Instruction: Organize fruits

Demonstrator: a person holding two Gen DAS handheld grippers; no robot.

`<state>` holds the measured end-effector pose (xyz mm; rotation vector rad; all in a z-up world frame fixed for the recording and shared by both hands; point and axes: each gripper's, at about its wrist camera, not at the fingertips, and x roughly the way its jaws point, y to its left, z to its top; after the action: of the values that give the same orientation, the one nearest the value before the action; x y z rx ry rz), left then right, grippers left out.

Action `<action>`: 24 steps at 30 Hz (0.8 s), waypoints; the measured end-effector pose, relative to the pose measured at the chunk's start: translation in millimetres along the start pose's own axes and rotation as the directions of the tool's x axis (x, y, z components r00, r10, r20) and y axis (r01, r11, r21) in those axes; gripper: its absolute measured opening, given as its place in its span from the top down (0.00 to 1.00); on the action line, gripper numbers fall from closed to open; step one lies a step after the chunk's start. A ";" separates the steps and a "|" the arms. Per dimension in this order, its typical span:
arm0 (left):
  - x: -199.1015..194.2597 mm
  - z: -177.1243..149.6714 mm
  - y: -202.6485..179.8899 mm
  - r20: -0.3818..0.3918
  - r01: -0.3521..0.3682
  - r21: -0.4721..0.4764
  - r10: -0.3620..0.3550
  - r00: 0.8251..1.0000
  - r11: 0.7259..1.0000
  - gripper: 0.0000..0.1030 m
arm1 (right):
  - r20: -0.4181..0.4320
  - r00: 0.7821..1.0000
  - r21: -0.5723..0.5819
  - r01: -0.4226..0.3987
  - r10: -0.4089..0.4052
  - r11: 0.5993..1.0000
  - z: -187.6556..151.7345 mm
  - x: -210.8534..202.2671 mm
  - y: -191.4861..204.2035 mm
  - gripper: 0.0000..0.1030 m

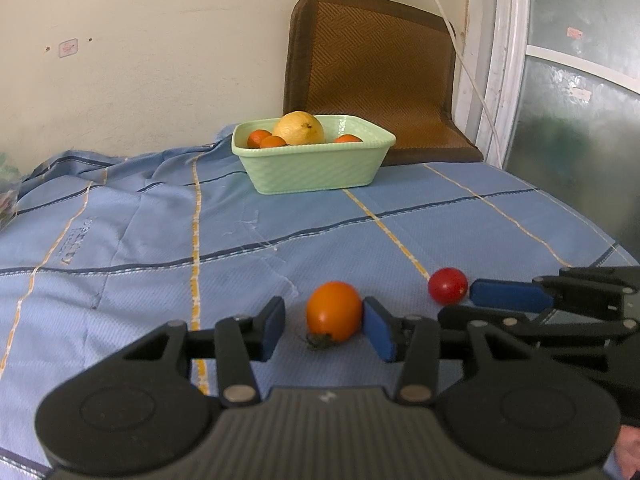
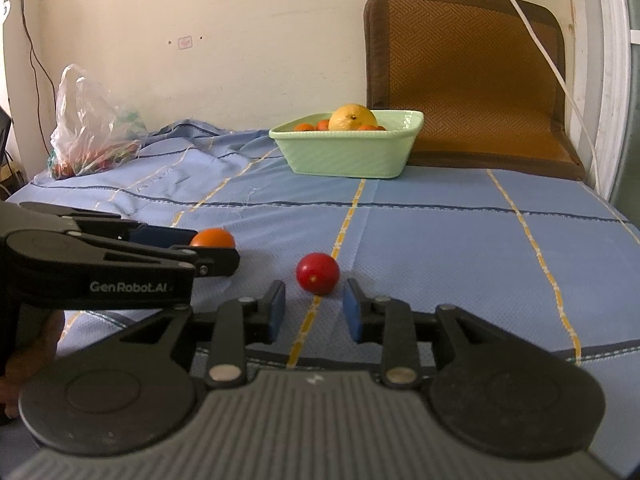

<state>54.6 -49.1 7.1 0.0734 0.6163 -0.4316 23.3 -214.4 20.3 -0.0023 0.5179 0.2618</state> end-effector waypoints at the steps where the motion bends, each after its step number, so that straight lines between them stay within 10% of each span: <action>1: -0.2 -0.2 -0.2 0.001 -0.001 -0.001 0.001 1.000 1.000 0.58 | 0.000 1.000 0.002 0.001 -0.001 1.000 -0.3 -0.5 0.4 0.66; 24: -3.3 -1.2 7.6 0.011 0.004 -0.053 -0.004 1.000 0.999 0.55 | 0.001 1.000 0.000 0.003 -0.003 1.000 -0.8 -1.1 0.5 0.66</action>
<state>54.7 -40.8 7.6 0.0196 0.6167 -0.4191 21.9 -214.2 20.1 -0.0027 0.5172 0.2590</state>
